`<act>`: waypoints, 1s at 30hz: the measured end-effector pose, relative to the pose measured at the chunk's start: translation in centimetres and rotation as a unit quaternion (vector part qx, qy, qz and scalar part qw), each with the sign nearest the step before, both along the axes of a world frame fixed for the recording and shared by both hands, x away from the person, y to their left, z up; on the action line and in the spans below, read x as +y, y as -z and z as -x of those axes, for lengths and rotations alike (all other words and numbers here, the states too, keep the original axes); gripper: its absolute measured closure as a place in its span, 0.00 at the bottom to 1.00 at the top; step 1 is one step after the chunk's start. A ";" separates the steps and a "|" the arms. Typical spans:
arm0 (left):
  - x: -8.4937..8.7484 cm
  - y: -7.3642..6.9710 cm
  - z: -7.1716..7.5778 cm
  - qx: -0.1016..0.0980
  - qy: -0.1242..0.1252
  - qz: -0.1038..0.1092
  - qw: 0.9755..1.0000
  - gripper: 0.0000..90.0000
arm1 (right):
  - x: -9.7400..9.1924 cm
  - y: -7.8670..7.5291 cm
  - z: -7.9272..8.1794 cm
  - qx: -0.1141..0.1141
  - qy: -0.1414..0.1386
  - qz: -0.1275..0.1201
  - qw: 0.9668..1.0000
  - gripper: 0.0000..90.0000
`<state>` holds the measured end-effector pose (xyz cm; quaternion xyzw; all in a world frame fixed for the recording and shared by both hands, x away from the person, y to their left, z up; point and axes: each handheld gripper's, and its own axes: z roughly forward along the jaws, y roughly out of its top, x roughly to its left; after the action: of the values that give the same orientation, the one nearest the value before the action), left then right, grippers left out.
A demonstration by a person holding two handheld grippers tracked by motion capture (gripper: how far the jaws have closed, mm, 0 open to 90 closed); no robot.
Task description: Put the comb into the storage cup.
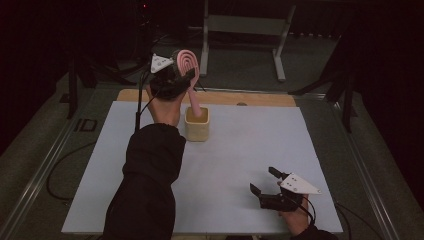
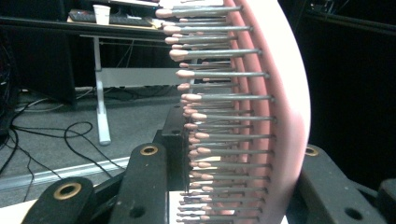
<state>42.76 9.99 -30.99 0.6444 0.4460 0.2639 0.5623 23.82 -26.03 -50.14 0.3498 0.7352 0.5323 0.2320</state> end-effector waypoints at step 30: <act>-1.3 1.2 -0.2 0.005 -0.001 -0.007 1.000 0.71 | 0.0 0.0 0.0 -0.001 -0.001 -0.001 1.000 0.11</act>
<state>43.00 8.73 -32.18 0.6490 0.4475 0.2647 0.5553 23.79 -26.03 -50.09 0.3490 0.7351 0.5331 0.2317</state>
